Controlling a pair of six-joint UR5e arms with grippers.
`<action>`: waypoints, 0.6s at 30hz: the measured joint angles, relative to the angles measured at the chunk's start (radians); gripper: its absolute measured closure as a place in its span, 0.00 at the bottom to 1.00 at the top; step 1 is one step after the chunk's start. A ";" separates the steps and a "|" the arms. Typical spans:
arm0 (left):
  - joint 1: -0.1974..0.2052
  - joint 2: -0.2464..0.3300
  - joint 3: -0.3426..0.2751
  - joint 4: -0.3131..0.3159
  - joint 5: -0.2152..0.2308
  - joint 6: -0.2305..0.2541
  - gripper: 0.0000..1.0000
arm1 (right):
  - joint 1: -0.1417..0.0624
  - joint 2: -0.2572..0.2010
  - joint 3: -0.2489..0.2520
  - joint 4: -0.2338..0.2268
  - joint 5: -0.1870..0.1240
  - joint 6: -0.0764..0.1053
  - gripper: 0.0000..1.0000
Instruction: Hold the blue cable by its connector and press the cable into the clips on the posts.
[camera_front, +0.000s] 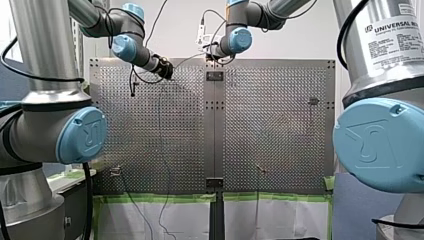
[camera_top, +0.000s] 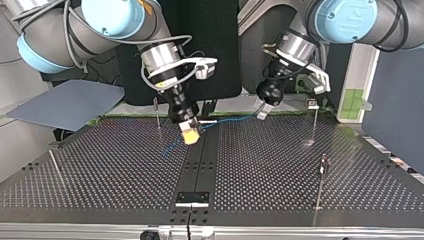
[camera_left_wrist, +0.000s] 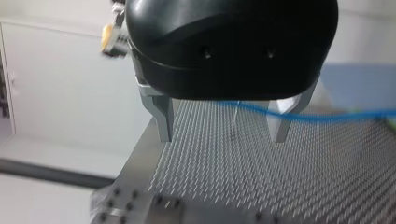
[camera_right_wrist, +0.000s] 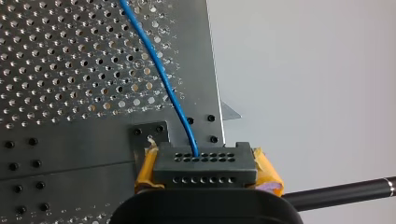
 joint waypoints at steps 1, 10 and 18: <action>-0.008 -0.004 -0.007 0.007 0.008 -0.008 0.02 | 0.000 0.000 0.000 0.000 0.000 0.000 1.00; -0.082 -0.020 -0.030 0.080 0.082 -0.082 0.02 | 0.000 0.001 0.000 0.000 0.000 -0.001 1.00; -0.115 -0.043 -0.030 0.151 0.147 -0.153 0.02 | -0.001 0.001 0.000 0.000 -0.002 0.000 1.00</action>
